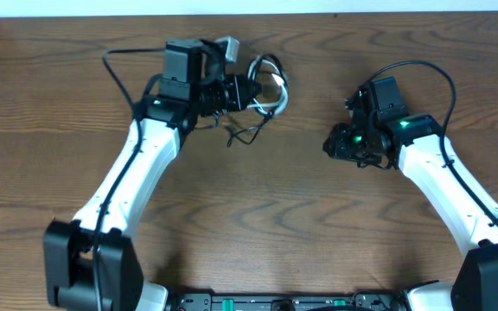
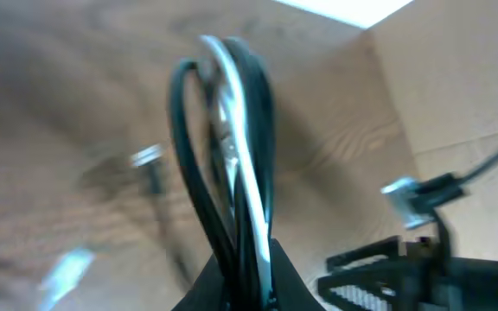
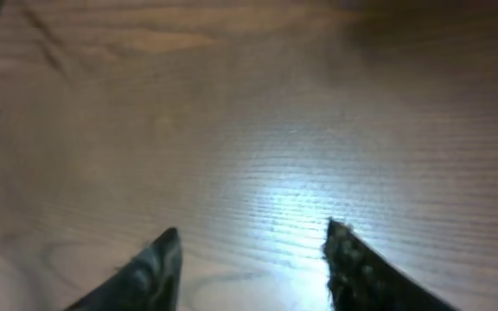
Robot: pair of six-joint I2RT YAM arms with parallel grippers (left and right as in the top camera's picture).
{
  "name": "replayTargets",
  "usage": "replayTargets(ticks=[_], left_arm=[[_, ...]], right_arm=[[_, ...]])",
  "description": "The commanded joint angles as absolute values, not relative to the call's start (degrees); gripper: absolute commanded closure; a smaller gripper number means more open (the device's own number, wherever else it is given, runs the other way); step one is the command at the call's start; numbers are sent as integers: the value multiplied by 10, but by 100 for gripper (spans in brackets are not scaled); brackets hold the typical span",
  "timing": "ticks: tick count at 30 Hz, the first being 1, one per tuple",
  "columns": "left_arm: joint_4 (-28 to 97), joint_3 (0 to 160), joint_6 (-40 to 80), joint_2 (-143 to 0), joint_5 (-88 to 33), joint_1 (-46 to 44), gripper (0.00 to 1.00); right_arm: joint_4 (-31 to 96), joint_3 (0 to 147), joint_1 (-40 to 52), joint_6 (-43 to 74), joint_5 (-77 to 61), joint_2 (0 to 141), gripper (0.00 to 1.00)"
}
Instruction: Untangle cables
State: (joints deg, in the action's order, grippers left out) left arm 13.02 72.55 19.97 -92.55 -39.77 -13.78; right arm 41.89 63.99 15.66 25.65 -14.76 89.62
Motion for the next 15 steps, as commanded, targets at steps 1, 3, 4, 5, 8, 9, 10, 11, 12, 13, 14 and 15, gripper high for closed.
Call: replayTargets(ticks=[1, 3, 4, 5, 8, 9, 10, 11, 12, 13, 14, 15], left_arm=[[123, 731, 209, -876, -416, -138, 92], [126, 731, 209, -865, -416, -138, 93], [129, 731, 209, -861, -416, -138, 92], [132, 731, 209, -859, -416, -138, 93], [155, 731, 209, -858, -416, -139, 93], [166, 731, 209, -858, -414, -140, 92], [176, 731, 209, -858, -411, -142, 92], [187, 731, 209, -858, -409, -144, 93], [197, 731, 209, -858, -405, -147, 92], [206, 731, 209, -858, -399, -150, 93], [216, 731, 213, -858, -390, -154, 93], [228, 731, 221, -858, -374, -159, 92]], right_arm=[[388, 639, 154, 205, -185, 894, 44], [361, 641, 153, 173, -250, 884, 41], [347, 642, 153, 169, -269, 877, 40], [327, 645, 153, 168, -286, 871, 39], [268, 648, 155, 171, -310, 850, 42], [243, 648, 158, 177, -317, 844, 44], [224, 648, 162, 178, -317, 841, 45], [211, 648, 168, 178, -317, 839, 47], [197, 648, 176, 178, -311, 839, 48], [188, 648, 183, 178, -300, 839, 49], [182, 648, 193, 178, -282, 843, 51], [177, 648, 202, 178, -267, 845, 51]])
